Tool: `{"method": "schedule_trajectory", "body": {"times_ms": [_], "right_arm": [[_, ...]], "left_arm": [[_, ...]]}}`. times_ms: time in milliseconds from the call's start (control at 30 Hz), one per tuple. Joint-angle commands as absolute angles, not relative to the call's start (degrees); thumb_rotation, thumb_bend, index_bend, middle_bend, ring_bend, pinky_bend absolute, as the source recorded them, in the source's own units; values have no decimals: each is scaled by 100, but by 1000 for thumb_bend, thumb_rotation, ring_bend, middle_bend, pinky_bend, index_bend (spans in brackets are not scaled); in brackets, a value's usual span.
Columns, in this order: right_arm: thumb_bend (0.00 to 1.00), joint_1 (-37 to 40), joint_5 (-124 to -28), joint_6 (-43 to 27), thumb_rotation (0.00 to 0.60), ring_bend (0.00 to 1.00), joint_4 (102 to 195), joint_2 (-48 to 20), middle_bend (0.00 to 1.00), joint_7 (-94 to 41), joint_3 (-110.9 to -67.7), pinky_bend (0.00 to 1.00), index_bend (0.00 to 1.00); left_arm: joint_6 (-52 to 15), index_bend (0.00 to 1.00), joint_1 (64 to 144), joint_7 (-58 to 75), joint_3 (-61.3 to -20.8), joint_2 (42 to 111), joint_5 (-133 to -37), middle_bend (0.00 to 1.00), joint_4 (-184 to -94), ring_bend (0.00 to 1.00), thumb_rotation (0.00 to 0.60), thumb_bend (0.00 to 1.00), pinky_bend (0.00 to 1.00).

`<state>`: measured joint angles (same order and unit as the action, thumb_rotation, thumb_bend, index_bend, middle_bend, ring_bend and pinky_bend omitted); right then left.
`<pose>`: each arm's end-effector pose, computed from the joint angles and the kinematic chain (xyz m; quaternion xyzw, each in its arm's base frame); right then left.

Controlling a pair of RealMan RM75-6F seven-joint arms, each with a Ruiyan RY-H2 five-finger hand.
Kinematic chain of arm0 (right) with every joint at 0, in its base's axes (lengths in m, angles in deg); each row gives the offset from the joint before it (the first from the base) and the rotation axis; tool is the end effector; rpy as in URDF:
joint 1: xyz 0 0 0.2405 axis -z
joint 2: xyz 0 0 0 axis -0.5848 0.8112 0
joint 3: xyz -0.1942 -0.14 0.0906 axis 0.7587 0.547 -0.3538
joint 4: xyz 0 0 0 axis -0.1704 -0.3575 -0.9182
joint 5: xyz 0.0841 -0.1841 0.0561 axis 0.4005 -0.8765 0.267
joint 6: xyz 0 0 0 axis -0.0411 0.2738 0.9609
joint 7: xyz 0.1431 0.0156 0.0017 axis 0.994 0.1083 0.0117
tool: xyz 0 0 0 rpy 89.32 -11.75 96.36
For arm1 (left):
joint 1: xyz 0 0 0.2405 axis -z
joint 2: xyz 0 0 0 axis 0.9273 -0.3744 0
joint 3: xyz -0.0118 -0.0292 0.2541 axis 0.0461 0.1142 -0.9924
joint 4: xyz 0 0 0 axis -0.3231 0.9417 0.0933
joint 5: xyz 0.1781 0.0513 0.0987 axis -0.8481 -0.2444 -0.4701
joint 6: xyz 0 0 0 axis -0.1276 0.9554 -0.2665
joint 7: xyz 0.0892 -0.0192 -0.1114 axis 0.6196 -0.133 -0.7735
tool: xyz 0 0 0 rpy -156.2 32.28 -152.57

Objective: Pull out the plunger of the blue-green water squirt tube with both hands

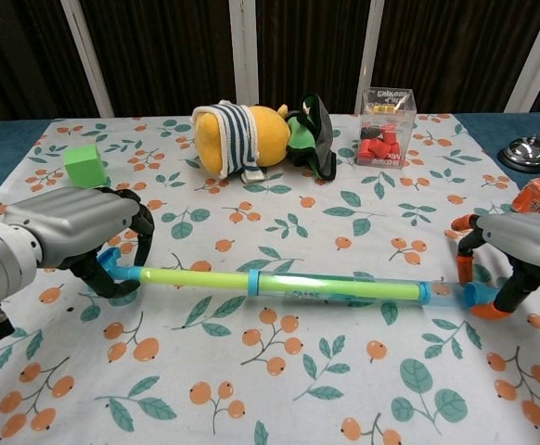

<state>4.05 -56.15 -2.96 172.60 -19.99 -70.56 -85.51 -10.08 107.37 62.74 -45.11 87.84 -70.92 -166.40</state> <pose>-0.2075 -0.2715 -0.0160 0.6818 -0.4678 0.2235 0.5161 -0.1411 0.2709 -0.0421 -0.7661 -0.3398 -0.2399 0.4900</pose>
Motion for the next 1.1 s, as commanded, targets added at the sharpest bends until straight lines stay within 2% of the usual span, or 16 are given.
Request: {"method": "schedule_trajectory", "body": {"times_ms": [33, 500, 1100], "right_arm": [[308, 408, -5618, -266, 600, 0, 17239, -1994, 149, -7055, -8549, 0, 657], [308, 423, -5640, -133, 600, 0, 17253, -1835, 178, -7100, -8540, 0, 737], [308, 548, -5591, -90, 600, 0, 17150, -1466, 187, -6917, -8551, 0, 744]], "left_arm": [[-1003, 589, 10736, 6268, -4512, 8767, -7087, 170, -16642, 0, 600, 558, 0], [-976, 590, 10702, 6218, -4584, 8661, -7147, 169, -16746, 0, 600, 558, 0], [-925, 591, 10544, 6046, -4732, 8344, -7205, 169, -16837, 0, 600, 558, 0]]}}
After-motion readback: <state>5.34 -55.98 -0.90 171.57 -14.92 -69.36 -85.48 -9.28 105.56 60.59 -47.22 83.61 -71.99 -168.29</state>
